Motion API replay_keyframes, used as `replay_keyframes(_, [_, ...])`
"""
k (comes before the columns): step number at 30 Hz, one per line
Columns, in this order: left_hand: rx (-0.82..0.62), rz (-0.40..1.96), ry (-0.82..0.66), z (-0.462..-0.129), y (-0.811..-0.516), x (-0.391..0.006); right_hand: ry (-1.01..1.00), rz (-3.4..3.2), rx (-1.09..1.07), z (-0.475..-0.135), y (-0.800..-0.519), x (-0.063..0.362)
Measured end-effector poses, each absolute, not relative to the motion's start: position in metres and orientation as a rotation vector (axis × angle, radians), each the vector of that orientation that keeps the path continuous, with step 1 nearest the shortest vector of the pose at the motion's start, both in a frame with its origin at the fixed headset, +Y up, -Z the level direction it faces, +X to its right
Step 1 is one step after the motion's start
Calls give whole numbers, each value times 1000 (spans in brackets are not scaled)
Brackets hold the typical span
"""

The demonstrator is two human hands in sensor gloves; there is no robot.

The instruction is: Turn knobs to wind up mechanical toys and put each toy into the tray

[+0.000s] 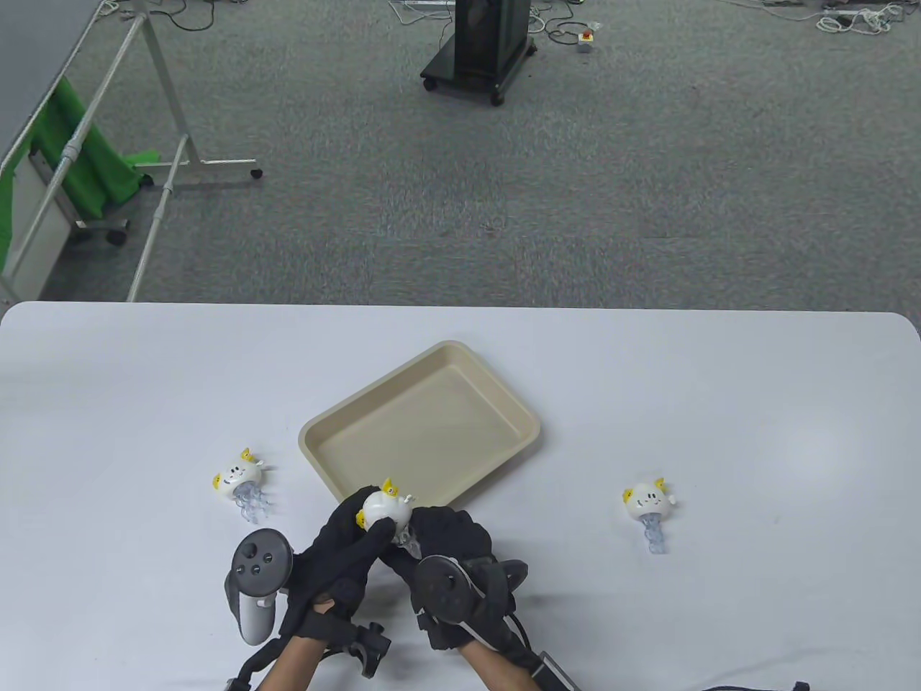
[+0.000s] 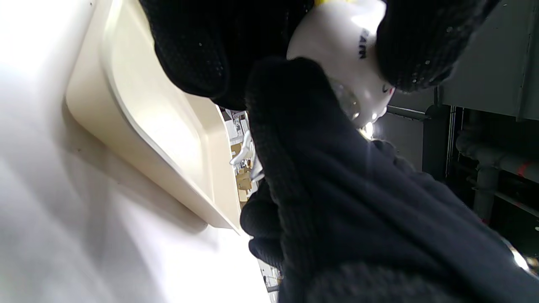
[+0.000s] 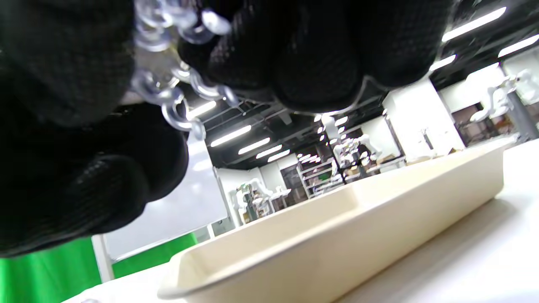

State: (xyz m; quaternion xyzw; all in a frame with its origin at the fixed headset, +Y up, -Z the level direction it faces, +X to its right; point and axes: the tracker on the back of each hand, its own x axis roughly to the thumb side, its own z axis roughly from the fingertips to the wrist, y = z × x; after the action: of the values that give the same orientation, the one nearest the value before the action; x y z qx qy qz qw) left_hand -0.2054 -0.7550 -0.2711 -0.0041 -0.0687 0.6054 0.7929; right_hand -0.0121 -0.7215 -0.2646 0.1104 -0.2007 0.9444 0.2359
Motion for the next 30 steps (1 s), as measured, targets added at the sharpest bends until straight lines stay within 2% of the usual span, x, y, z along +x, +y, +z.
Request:
replay_keyframes(6, [35,1238,-162,-274,-756,-215,-413,2458,313,-274,-718,13])
replay_keyframes(12, [11,1192,-216,-276,-756,-212,-230,2200,338,-284,-721,33])
replay_keyframes(30, [-38,1151,-300,-277,-758,-204,-177,2101,293,-290,-723,39])
